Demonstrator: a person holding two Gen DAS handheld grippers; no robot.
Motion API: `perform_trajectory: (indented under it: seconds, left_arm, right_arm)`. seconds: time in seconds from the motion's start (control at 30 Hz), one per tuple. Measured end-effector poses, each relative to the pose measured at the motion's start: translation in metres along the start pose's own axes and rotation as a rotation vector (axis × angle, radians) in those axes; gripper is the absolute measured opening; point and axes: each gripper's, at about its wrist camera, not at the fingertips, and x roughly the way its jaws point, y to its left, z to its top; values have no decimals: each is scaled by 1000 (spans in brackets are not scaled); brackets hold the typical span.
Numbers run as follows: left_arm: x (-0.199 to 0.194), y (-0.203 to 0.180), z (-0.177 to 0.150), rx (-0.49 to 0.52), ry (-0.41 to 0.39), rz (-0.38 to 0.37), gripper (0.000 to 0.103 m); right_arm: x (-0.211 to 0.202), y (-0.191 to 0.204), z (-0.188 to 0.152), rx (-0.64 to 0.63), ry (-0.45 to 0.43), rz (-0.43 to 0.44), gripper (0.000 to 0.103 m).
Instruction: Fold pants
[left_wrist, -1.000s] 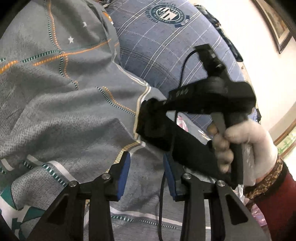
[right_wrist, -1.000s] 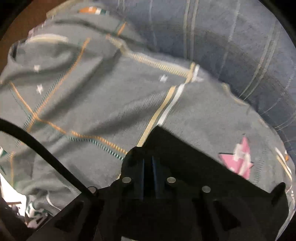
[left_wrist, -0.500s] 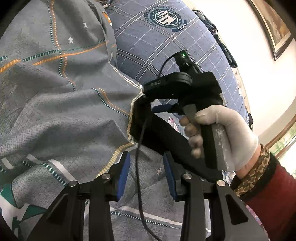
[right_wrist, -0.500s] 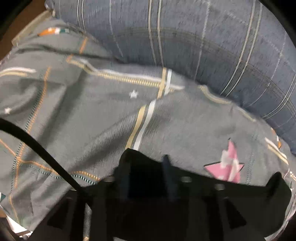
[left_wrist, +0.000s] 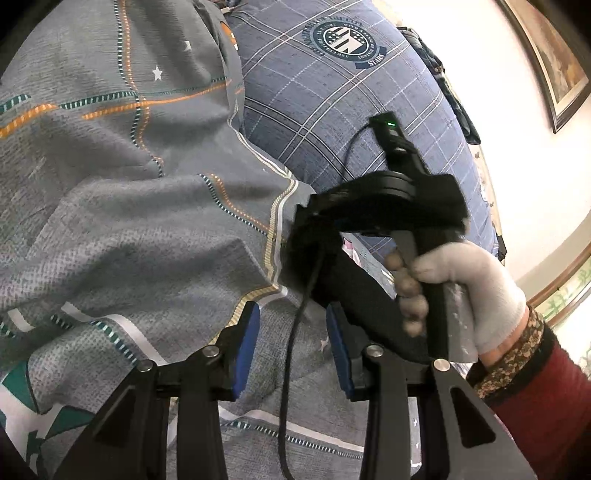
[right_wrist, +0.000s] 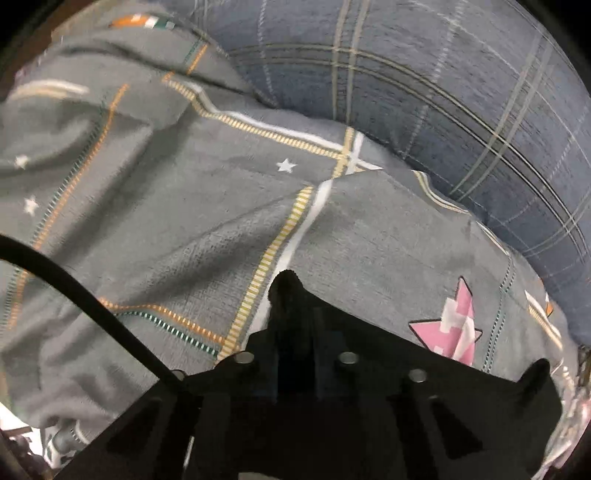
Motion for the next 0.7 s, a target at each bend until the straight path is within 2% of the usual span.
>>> perform_trajectory:
  seconds: [0.13,0.3,0.43,0.5,0.63,0.7]
  left_arm:
    - [-1,-4,0,13,-7,34,35]
    - [6,-21,14,18,22,49,35]
    - [24,-52,25,169,74,113,36]
    - [41,-64,28,239,97,144,39]
    - [77,-71,32,277,131,174,40]
    - [90,-75,33,293,135,175,37]
  right_arm:
    - [-16,-9,-7,24,-50,34,12]
    - [-38,-18,-17,33,-95,81,12]
    - [-57,-24,-25,57,-128,130,12]
    - [-59,-32,-25,71,-140,153,12]
    - [-60,-45,-28,94,-147,198,12]
    - [-61,-48,-30,105,-147,221,12]
